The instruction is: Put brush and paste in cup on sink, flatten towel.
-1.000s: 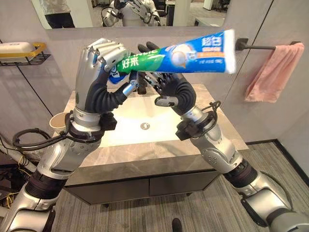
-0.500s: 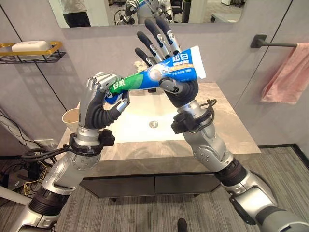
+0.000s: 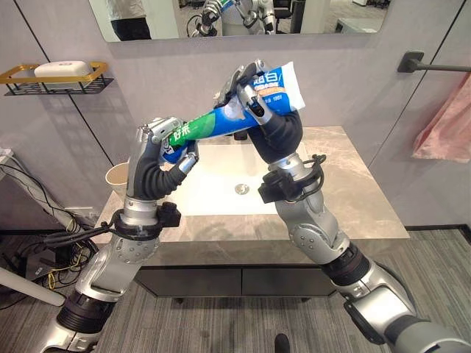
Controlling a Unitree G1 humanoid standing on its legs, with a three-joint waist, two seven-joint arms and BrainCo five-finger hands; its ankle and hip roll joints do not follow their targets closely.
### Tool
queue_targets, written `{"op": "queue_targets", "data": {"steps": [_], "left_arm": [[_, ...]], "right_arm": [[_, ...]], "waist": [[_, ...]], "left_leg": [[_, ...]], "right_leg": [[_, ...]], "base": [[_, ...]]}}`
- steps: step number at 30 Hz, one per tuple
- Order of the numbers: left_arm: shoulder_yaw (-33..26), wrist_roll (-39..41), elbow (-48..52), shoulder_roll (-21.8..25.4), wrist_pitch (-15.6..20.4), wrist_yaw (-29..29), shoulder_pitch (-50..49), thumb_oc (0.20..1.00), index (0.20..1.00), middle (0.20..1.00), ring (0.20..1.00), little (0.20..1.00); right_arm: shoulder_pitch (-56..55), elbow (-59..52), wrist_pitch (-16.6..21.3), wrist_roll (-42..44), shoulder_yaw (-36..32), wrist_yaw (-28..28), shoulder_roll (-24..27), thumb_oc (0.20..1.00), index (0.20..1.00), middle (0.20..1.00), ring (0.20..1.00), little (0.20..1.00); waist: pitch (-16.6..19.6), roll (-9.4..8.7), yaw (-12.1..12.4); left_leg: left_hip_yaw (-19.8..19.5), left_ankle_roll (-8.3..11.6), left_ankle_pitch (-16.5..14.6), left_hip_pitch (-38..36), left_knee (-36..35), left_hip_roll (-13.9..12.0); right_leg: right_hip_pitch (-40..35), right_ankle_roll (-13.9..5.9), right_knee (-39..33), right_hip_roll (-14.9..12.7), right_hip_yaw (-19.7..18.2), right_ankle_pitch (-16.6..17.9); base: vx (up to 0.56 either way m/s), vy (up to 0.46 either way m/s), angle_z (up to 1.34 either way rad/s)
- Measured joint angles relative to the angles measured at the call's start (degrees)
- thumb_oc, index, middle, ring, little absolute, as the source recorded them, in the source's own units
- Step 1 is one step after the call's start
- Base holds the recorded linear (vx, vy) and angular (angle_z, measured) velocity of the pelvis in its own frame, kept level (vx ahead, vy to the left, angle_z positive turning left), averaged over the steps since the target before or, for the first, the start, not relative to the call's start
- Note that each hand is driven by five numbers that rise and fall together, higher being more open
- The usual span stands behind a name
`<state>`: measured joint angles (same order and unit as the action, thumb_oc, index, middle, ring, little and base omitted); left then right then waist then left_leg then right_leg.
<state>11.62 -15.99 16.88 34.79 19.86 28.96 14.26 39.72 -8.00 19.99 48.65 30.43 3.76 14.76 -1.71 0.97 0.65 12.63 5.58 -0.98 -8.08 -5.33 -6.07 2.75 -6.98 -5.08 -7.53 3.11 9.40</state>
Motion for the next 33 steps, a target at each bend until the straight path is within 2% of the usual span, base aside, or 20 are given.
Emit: {"op": "queue_targets", "data": {"steps": [1, 10, 15, 18, 21, 27, 29, 33], "left_arm": [[-0.02, 0.63, 0.00, -0.60, -0.09, 0.00, -0.11, 1.000, 1.000, 1.000, 1.000, 1.000], [-0.05, 6.38, 0.05, -2.06, -1.07, -0.10, -6.45, 1.000, 1.000, 1.000, 1.000, 1.000], [0.16, 11.64, -0.84, -3.65, -1.26, -2.57, -12.78, 1.000, 1.000, 1.000, 1.000, 1.000], [0.47, 13.97, -3.98, -3.58, -1.60, -4.52, -15.76, 1.000, 1.000, 1.000, 1.000, 1.000], [1.56, 16.25, -7.66, -3.43, -1.73, -6.80, -18.60, 1.000, 1.000, 1.000, 1.000, 1.000], [8.98, 17.24, -14.65, 5.52, -3.85, -14.34, -21.15, 1.000, 1.000, 1.000, 1.000, 1.000], [9.55, 15.37, -14.97, 7.84, -4.03, -16.25, -21.37, 1.000, 1.000, 1.000, 1.000, 1.000], [9.10, 16.04, -18.67, 6.94, -4.39, -18.27, -21.67, 1.000, 1.000, 1.000, 1.000, 1.000]], "right_arm": [[0.00, 0.00, 0.03, -0.01, 0.00, 0.09, -0.06, 0.200, 0.200, 0.200, 0.200, 0.200], [-1.21, 3.76, 0.03, -0.72, -0.38, 3.77, -0.67, 0.200, 0.200, 0.200, 0.200, 0.200], [-1.45, 4.79, 0.03, -1.34, -1.47, 5.41, -0.60, 0.200, 0.200, 0.200, 0.200, 0.200], [-1.30, 5.71, 0.04, -2.36, -3.94, 6.50, -0.42, 0.200, 0.200, 0.200, 0.200, 0.200], [-1.15, 7.66, 0.04, -2.66, -4.82, 7.56, -0.41, 0.200, 0.200, 0.200, 0.200, 0.200], [4.41, 15.36, 0.04, -4.10, -5.11, 9.22, -1.72, 0.200, 0.200, 0.200, 0.200, 0.200], [6.34, 15.93, 0.08, -4.55, -5.15, 9.72, -3.00, 0.200, 0.200, 0.200, 0.200, 0.200], [10.71, 20.02, 0.06, -5.07, -4.95, 9.97, -5.65, 0.200, 0.200, 0.200, 0.200, 0.200]], "waist": [[0.01, -0.01, -0.01], [0.11, -0.18, 0.44], [0.12, -0.23, 1.05], [0.13, -0.25, 3.01], [0.08, -0.29, 3.92], [-0.05, -0.24, 6.49], [-0.42, -0.24, 7.10], [-0.88, -0.39, 7.95]], "left_leg": [[-0.14, -0.01, 0.02, 0.03, 0.00, 0.00], [-1.15, -0.21, 0.03, 0.13, 0.00, 0.01], [-2.02, -0.04, 0.26, 0.42, 0.00, -0.04], [-2.98, -0.07, 0.60, 1.14, 0.00, -0.08], [-4.21, -0.07, 0.68, 1.37, -0.03, -0.16], [-5.95, 0.13, 0.94, 2.13, -0.01, -0.29], [-6.04, 0.12, 1.11, 2.19, -0.02, -0.26], [-7.35, 0.24, 1.20, 2.21, 0.01, -0.30]], "right_leg": [[-0.03, 0.01, 0.04, -0.02, 0.14, 0.00], [-0.85, 0.01, -0.35, -0.27, 1.13, -0.33], [-1.04, 0.02, 0.05, -0.30, 2.02, -0.35], [-0.79, 0.07, 0.00, -0.41, 2.89, -0.42], [-1.45, 0.19, -0.38, -0.55, 4.15, -0.79], [-1.75, 0.17, -0.40, -0.59, 5.68, -1.15], [-1.80, 0.16, -0.39, -0.64, 5.84, -1.15], [-2.32, 0.19, -0.38, -0.69, 7.26, -1.45]], "base": [[0.00, -0.007, 0.07], [-0.02, -0.016, 0.06], [-0.02, -0.010, 0.07], [-0.01, -0.005, 0.16], [0.01, -0.004, 0.19], [-0.02, 0.000, 0.16], [0.01, 0.004, 0.04], [-0.01, 0.005, 0.15]]}}
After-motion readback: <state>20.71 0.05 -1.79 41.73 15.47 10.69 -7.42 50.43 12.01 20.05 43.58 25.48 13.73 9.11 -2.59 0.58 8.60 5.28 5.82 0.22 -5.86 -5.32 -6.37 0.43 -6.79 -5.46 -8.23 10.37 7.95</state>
